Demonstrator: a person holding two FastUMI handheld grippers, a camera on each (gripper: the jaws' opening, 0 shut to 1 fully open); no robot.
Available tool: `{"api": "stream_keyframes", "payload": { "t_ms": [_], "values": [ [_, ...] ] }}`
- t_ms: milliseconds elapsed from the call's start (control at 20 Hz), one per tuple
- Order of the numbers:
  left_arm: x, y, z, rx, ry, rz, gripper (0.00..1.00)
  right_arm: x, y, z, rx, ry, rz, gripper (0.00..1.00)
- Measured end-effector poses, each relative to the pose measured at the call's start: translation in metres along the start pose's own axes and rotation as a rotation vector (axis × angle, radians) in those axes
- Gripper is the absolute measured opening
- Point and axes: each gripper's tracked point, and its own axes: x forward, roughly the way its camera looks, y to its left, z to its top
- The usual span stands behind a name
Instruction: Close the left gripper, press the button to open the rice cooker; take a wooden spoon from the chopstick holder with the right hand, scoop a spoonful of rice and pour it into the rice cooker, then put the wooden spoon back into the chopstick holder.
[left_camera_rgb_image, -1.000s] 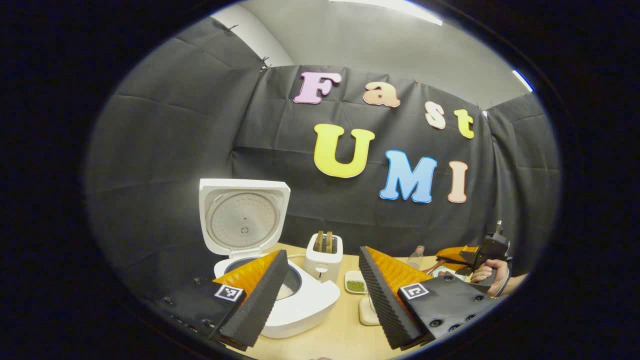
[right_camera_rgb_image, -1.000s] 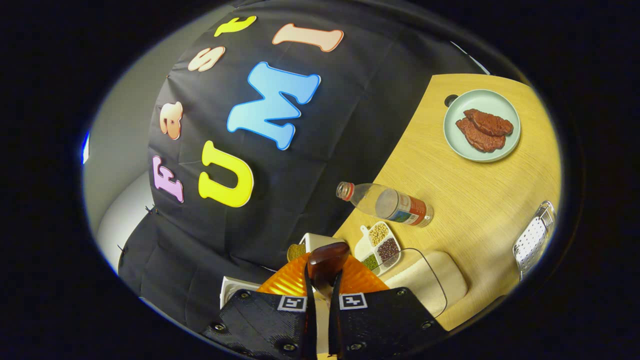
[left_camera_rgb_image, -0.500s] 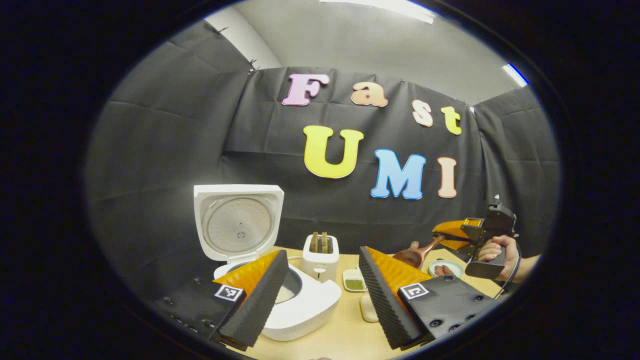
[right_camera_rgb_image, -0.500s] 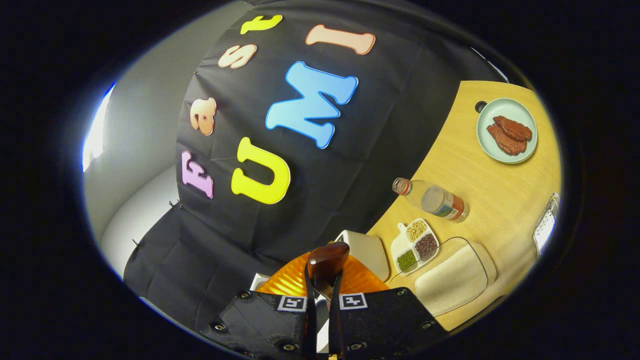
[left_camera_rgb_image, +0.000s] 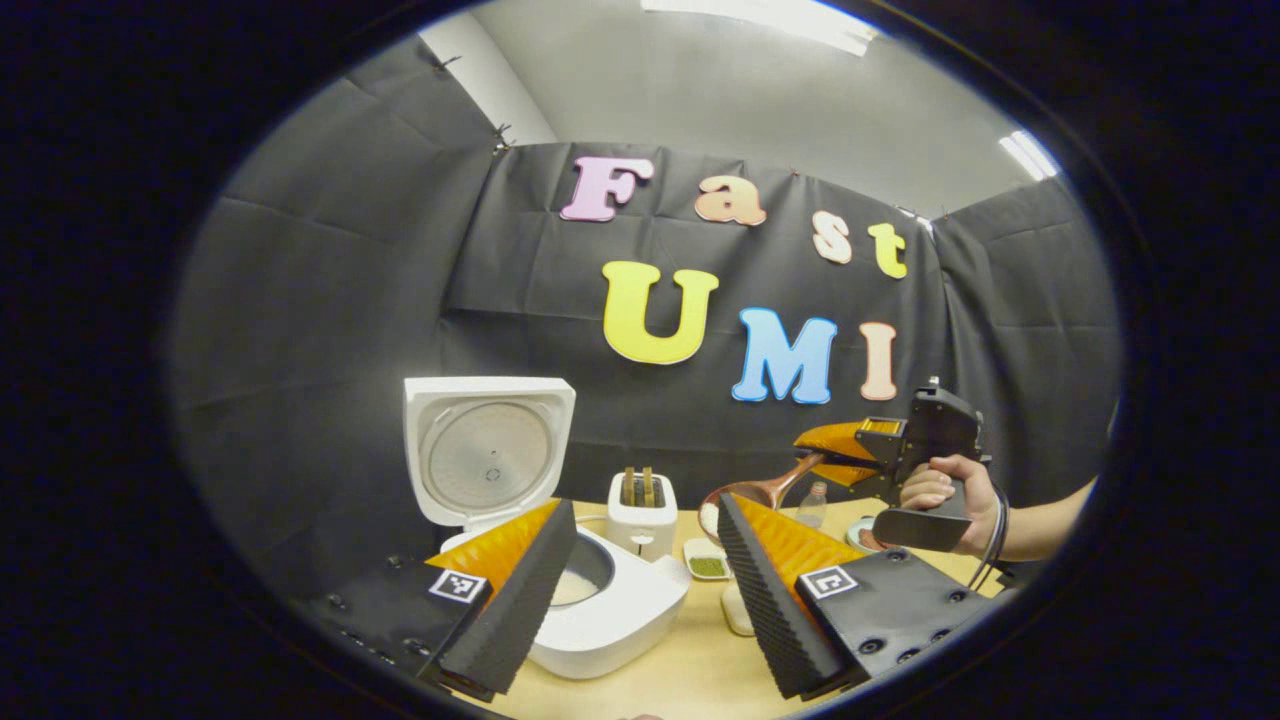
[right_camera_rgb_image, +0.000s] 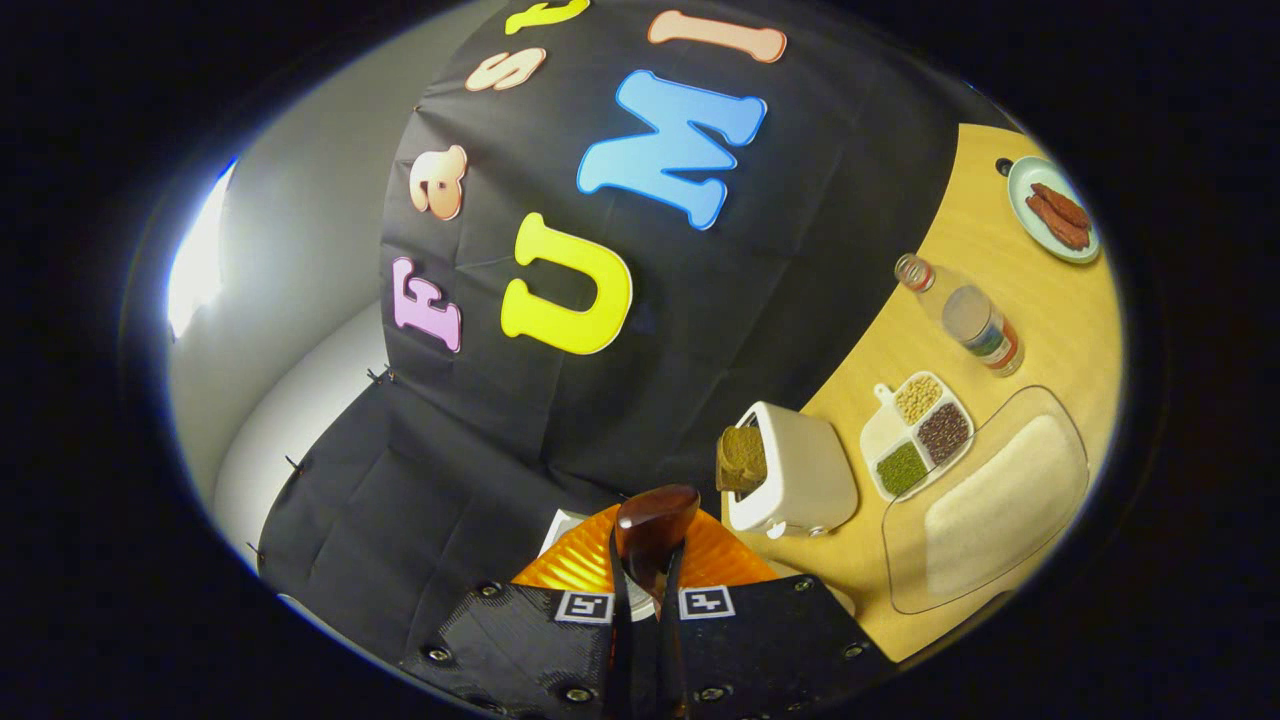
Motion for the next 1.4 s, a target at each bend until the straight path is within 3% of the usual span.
{"api": "stream_keyframes", "payload": {
  "t_ms": [350, 600, 650, 750, 950, 1200, 1400],
  "values": [
    [-0.015, 0.023, -0.002, -0.039, -0.012, 0.039, 0.98, 0.049, 0.020, -0.041, 0.020, 0.095, 0.019, 0.09],
    [-0.019, 0.032, -0.011, -0.044, 0.000, 0.051, 0.96, 0.075, 0.026, -0.054, -0.071, 0.125, 0.007, 0.09],
    [-0.020, 0.034, -0.013, -0.045, 0.005, 0.054, 1.00, 0.086, 0.029, -0.056, -0.084, 0.129, 0.006, 0.09],
    [-0.020, 0.035, -0.015, -0.054, 0.012, 0.064, 0.96, 0.103, 0.031, -0.063, -0.111, 0.144, 0.003, 0.09],
    [-0.017, 0.035, -0.009, -0.081, -0.001, 0.085, 1.00, 0.131, 0.028, -0.088, -0.189, 0.190, -0.009, 0.09],
    [-0.024, 0.036, -0.011, -0.078, 0.002, 0.101, 0.96, 0.160, 0.029, -0.121, -0.282, 0.247, -0.019, 0.09],
    [-0.030, 0.039, -0.015, -0.096, 0.014, 0.138, 0.96, 0.179, 0.028, -0.141, -0.468, 0.289, -0.048, 0.09]
  ]
}}
